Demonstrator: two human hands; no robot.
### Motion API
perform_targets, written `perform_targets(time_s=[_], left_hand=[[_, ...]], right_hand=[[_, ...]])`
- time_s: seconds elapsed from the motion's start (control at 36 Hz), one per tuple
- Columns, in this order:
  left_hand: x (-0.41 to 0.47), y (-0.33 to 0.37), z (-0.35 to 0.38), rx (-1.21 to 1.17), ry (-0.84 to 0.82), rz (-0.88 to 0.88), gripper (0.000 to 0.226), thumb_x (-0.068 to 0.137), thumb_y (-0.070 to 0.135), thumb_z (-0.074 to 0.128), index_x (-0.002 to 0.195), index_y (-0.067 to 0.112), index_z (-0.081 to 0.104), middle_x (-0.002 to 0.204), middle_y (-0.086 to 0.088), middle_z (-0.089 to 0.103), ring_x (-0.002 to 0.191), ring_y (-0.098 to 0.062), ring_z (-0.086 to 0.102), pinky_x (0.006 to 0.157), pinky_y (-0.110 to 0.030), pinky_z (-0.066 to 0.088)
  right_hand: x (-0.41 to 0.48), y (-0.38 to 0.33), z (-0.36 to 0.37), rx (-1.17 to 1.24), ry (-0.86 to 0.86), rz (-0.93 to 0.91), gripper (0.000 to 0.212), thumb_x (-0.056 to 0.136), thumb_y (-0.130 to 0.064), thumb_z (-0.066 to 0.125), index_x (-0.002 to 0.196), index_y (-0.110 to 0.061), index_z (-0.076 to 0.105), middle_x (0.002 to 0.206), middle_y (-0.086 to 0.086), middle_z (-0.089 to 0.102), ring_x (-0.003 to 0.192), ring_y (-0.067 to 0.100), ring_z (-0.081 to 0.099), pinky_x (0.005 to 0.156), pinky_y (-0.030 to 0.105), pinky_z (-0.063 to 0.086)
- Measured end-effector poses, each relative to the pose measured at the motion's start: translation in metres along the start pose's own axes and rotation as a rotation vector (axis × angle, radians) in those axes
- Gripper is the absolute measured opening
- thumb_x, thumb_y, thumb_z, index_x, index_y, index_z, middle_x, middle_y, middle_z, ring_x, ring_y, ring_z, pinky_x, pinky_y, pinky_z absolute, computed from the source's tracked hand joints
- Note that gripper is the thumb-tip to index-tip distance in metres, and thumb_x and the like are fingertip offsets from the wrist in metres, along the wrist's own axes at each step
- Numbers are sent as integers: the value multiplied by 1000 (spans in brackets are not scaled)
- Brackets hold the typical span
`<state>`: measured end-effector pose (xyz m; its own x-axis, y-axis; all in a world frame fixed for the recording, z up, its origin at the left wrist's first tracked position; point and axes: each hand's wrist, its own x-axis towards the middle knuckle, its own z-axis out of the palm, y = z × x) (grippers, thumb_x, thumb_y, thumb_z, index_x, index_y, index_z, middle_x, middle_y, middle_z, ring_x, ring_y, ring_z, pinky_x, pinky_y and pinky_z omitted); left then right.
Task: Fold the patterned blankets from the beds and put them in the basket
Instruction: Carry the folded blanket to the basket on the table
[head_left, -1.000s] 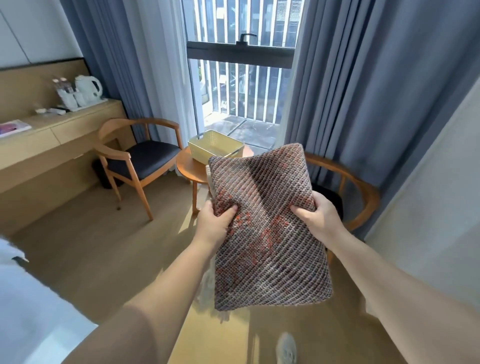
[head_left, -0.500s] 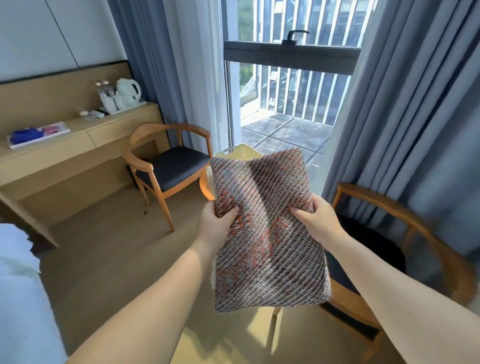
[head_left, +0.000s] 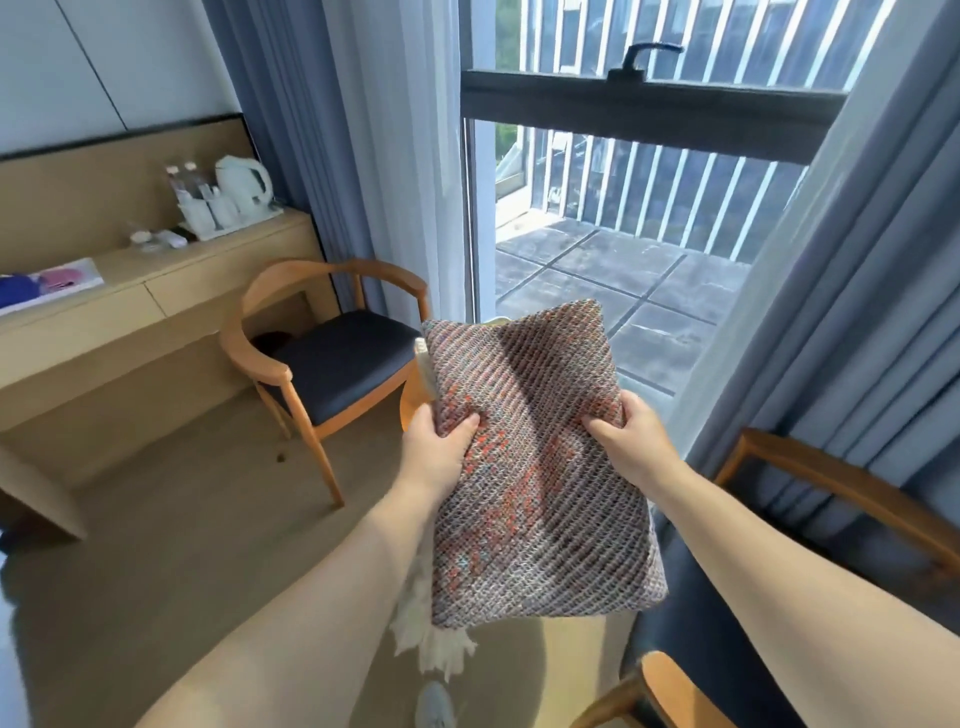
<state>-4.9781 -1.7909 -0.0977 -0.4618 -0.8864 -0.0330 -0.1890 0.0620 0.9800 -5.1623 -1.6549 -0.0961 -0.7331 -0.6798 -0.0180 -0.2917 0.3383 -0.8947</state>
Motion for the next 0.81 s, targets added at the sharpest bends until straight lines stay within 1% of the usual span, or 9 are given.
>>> perform_targets(time_s=[0.11, 0.17, 0.28, 0.36, 0.58, 0.67, 0.72, 0.78, 0.81], left_hand=[[72, 3, 0, -12, -47, -3, 23, 89, 22, 67, 109, 17, 58, 105, 5, 66, 99, -15, 63, 88, -33, 48], [105, 8, 0, -42, -73, -2, 21, 90, 21, 65, 110, 18, 57, 107, 4, 66, 100, -14, 63, 90, -34, 49], [166, 22, 6, -52, -108, 36, 23, 92, 19, 63, 113, 15, 55, 104, 6, 64, 92, -5, 60, 82, -26, 45], [204, 28, 14, -58, -119, 38, 29, 91, 22, 64, 117, 12, 56, 109, 2, 65, 98, -12, 62, 88, -32, 49], [287, 39, 45, -14, -94, 35, 36, 90, 31, 64, 120, 14, 55, 115, 0, 64, 106, -18, 60, 96, -41, 49], [316, 40, 63, -21, -75, 19, 37, 90, 32, 64, 121, 13, 54, 116, -1, 64, 106, -18, 60, 97, -42, 49], [337, 40, 78, -29, -68, 7, 38, 90, 33, 64, 121, 14, 54, 116, -1, 64, 107, -18, 60, 97, -43, 48], [359, 40, 93, -31, -49, -12, 37, 90, 33, 63, 120, 15, 53, 117, -1, 64, 107, -19, 60, 98, -45, 48], [371, 41, 101, -38, -30, -22, 37, 89, 34, 63, 120, 15, 53, 117, -2, 64, 108, -19, 60, 98, -45, 48]], right_hand=[[58, -16, 18, 7, 53, 19, 34, 87, -8, 64, 118, -18, 59, 92, -11, 67, 84, 4, 63, 78, 27, 48], [87, -25, 24, -22, 79, 38, 25, 87, -10, 65, 111, -16, 60, 88, -8, 67, 80, 7, 63, 71, 26, 46], [138, -43, 33, -65, 160, 28, 24, 87, -15, 67, 110, -13, 63, 97, 1, 67, 89, 19, 62, 77, 30, 46], [168, -54, 35, -71, 181, 21, 24, 89, -15, 65, 112, -14, 61, 97, -2, 64, 88, 15, 59, 76, 25, 43], [260, -59, 23, -88, 207, -27, 24, 87, -16, 67, 111, -15, 63, 97, 0, 67, 90, 19, 64, 77, 27, 46], [297, -55, 16, -133, 195, -46, 25, 88, -16, 66, 113, -14, 63, 95, -1, 64, 86, 16, 60, 67, 19, 40], [327, -52, 11, -161, 176, -55, 23, 89, -16, 66, 112, -15, 62, 94, -2, 63, 84, 14, 56, 55, 8, 35], [358, -47, 5, -169, 150, -47, 21, 88, -20, 66, 109, -20, 63, 93, -3, 65, 83, 15, 59, 59, 8, 40], [374, -45, 3, -170, 139, -42, 21, 87, -23, 67, 108, -22, 63, 93, -3, 67, 85, 17, 62, 68, 17, 46]])
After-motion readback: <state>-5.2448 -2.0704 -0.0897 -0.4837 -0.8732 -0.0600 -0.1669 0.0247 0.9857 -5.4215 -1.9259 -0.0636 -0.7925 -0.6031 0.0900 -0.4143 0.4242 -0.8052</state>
